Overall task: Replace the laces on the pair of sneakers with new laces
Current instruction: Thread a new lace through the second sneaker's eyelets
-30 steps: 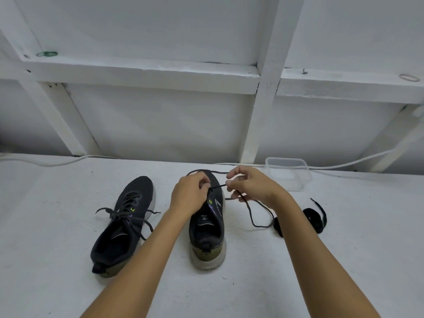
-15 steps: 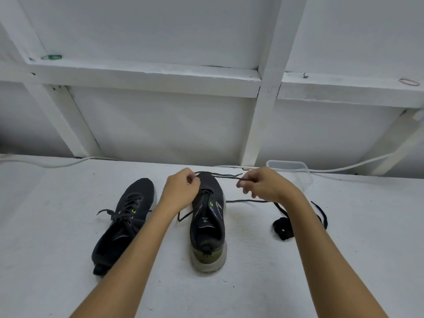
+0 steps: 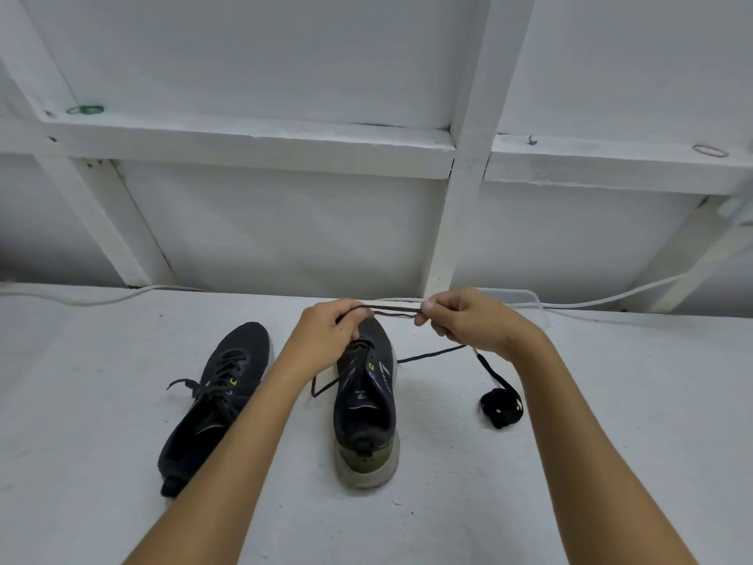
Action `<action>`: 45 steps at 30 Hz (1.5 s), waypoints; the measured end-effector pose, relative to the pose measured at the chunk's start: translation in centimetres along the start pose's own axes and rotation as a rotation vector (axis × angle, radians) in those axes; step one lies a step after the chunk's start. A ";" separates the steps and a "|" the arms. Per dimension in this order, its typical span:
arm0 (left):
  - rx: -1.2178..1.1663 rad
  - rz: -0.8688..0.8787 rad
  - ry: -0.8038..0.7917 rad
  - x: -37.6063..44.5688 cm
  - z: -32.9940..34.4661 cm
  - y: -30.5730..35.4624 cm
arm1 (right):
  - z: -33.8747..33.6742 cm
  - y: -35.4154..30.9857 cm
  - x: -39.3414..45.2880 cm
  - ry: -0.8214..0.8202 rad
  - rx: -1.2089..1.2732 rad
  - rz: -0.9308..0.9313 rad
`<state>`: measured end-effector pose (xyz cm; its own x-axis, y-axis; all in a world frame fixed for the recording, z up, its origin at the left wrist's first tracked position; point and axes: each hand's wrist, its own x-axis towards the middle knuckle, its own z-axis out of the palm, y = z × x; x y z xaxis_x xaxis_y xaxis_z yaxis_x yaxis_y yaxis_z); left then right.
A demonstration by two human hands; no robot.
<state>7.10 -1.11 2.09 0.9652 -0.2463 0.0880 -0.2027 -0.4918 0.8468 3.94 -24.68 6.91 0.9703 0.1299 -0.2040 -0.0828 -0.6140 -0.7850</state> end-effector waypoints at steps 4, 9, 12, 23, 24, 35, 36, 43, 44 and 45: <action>-0.077 -0.112 0.073 -0.3 -0.5 -0.4 | 0.7 -0.4 0.1 -0.014 -0.052 0.012; -0.102 -0.146 0.197 -0.3 -0.9 -0.2 | 0.9 -1.4 0.4 0.036 -0.117 -0.036; -0.101 -0.148 0.256 -0.4 -1.0 -0.2 | 1.2 -2.4 0.6 0.097 -0.099 -0.112; -0.147 -0.214 0.343 -0.9 -1.9 -1.4 | -0.9 -1.5 0.5 0.139 -0.227 -0.056; -0.153 -0.252 0.357 -0.9 -2.2 -2.0 | -1.4 -1.1 0.5 0.158 -0.221 -0.047; 0.374 0.202 0.042 -0.5 0.6 -2.1 | 2.5 -0.5 1.0 0.050 -0.186 -0.094; 0.382 0.259 0.011 -0.3 0.9 -1.9 | 2.7 -0.6 1.1 0.047 -0.173 -0.097; 0.315 0.206 0.118 0.3 1.0 -2.1 | 2.1 -0.1 0.9 0.025 -0.177 -0.042; 0.264 0.150 0.156 0.3 0.5 -2.6 | 1.6 0.3 0.7 0.021 -0.177 -0.016; 0.214 0.097 0.197 0.4 -0.1 -3.1 | 1.2 0.8 0.5 0.016 -0.178 0.009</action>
<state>8.13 0.43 -0.42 0.9488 -0.1442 0.2812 -0.3057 -0.6436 0.7016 4.08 -24.17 5.43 0.9733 0.1122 -0.2003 -0.0516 -0.7432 -0.6671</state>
